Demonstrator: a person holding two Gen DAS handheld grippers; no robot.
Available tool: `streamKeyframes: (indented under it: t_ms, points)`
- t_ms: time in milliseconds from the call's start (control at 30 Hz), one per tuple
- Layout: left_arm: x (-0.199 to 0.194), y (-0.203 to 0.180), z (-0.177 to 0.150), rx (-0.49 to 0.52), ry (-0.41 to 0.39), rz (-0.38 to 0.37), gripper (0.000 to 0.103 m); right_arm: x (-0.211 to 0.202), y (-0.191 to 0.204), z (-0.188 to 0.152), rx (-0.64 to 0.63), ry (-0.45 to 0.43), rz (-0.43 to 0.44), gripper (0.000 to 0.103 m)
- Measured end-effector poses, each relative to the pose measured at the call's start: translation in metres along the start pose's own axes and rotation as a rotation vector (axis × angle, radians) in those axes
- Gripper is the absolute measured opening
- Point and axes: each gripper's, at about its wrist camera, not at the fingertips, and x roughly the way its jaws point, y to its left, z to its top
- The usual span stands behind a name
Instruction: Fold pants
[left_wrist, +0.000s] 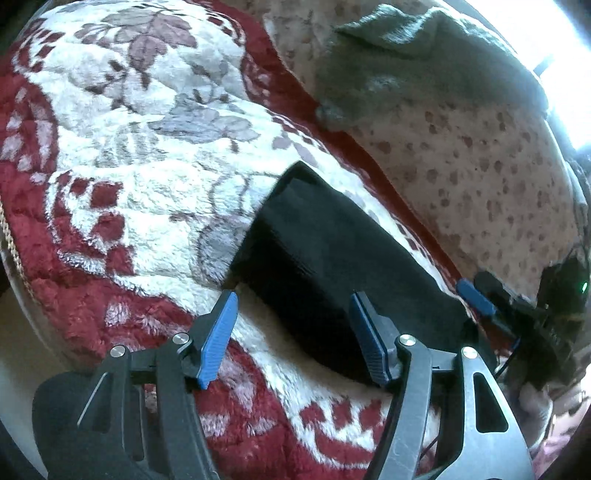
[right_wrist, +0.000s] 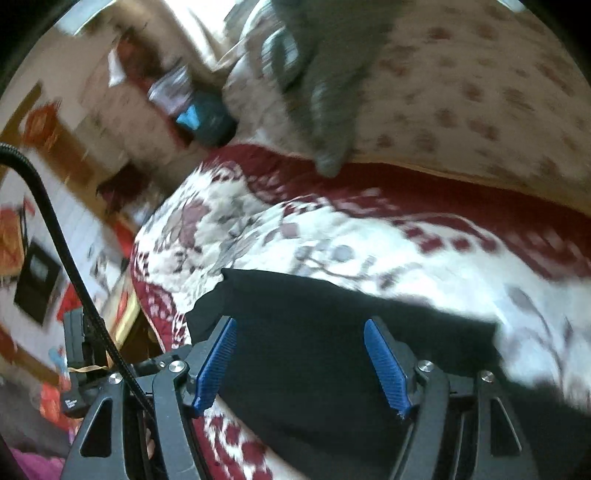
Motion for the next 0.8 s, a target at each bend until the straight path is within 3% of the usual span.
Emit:
streamKeyframes:
  t_ms: [267,333,533,600,633,667,733,800]
  points:
    - [0.012,0.004,-0.002,-0.036,-0.021,0.014,0.063,0.086,0.048,0.045,-0.217,0.169,-0.026,0.069]
    - [0.008,0.005,-0.006,-0.045,-0.039,0.019,0.063,0.104,0.062,0.048,-0.302,0.201,-0.074,0.069]
    - [-0.002,0.008,-0.013,-0.078,-0.06,0.011,0.063,0.151,0.09,0.046,-0.484,0.313,-0.105,0.069]
    - [0.003,0.009,-0.014,-0.082,-0.046,0.001,0.068,0.161,0.093,0.046,-0.512,0.333,-0.11,0.069]
    - [0.008,0.009,-0.013,-0.081,-0.034,0.0,0.068,0.166,0.092,0.046,-0.506,0.344,-0.097,0.068]
    - [0.011,0.01,-0.013,-0.084,-0.032,0.0,0.068,0.172,0.09,0.048,-0.486,0.353,-0.069,0.059]
    - [0.014,0.011,-0.011,-0.092,-0.045,-0.013,0.07,0.178,0.085,0.049,-0.449,0.354,-0.024,0.051]
    - [0.017,0.014,-0.009,-0.11,-0.058,-0.038,0.07,0.183,0.084,0.046,-0.46,0.335,-0.034,0.037]
